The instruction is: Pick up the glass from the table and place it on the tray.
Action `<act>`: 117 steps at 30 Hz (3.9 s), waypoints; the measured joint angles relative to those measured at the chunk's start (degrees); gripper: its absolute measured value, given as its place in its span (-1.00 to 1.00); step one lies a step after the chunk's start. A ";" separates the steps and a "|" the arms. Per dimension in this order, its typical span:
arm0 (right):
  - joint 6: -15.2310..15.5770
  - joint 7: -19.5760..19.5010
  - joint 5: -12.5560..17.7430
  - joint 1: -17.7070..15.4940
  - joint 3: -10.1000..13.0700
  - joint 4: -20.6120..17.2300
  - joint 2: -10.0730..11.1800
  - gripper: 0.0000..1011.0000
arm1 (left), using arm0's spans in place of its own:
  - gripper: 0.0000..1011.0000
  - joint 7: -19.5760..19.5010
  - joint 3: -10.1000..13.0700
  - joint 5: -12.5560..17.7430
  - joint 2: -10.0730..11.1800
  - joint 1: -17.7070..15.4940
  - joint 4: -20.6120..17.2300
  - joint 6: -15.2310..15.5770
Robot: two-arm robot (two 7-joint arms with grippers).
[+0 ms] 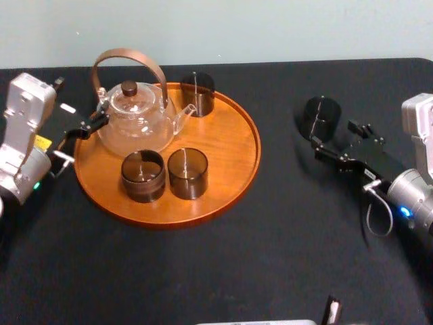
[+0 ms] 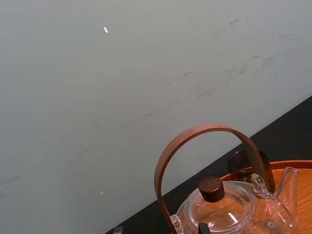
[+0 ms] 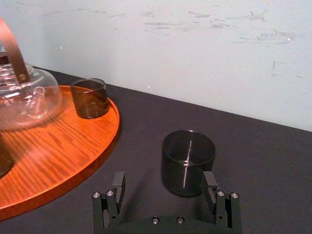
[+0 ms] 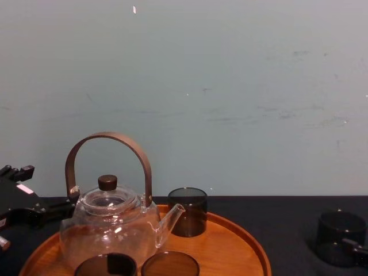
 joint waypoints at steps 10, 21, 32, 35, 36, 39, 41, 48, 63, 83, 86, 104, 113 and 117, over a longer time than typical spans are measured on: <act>-0.75 0.94 0.20 4.28 -0.12 5.83 -0.39 0.98 | 0.98 0.00 0.00 0.00 0.00 0.01 0.00 0.00; -3.40 3.07 0.78 8.32 -0.75 12.94 -1.25 0.98 | 0.98 0.00 0.01 0.00 0.00 0.00 0.00 0.00; -5.69 5.99 1.06 12.87 -2.35 19.15 -2.06 0.98 | 0.98 0.00 0.00 0.00 0.00 0.00 0.00 0.00; -6.21 6.47 1.06 14.06 -2.78 20.70 -2.33 0.98 | 0.98 0.00 0.00 0.00 0.00 0.00 0.00 0.00; -6.31 6.57 1.05 14.28 -2.88 21.01 -2.39 0.98 | 0.98 0.00 0.00 0.00 0.00 0.00 0.00 0.00; -6.64 6.86 1.01 15.20 -3.23 22.11 -2.62 0.98 | 0.98 0.00 0.00 0.00 0.00 0.00 0.00 0.00; -6.90 7.06 0.94 15.92 -3.48 23.04 -2.83 0.98 | 0.98 0.00 0.00 0.00 0.00 0.00 0.00 0.00; -7.94 8.01 0.79 18.30 -4.14 26.54 -3.51 0.98 | 0.98 0.00 0.01 0.00 0.00 0.00 0.00 0.00; -9.71 9.60 0.23 20.56 -5.22 30.21 -4.19 0.98 | 0.98 0.00 0.00 0.00 0.00 0.00 0.00 0.00; -9.64 9.53 0.18 20.56 -5.09 30.20 -4.15 0.79 | 0.98 0.00 0.01 0.00 0.00 0.01 0.00 0.00; -9.62 9.52 0.19 20.55 -5.08 30.18 -4.15 0.79 | 0.98 0.00 0.01 0.00 0.00 0.00 0.00 0.00; -9.54 9.44 0.25 20.53 -5.05 30.17 -4.15 0.79 | 0.98 0.00 0.00 0.00 0.00 0.01 0.00 0.00; -9.65 10.74 0.75 20.69 -5.26 29.88 -4.05 0.79 | 0.98 0.00 0.00 0.00 0.00 0.00 0.00 0.00; -9.54 11.36 0.94 20.77 -5.56 28.62 -3.74 0.79 | 0.98 0.00 0.00 0.00 0.00 0.00 0.00 0.00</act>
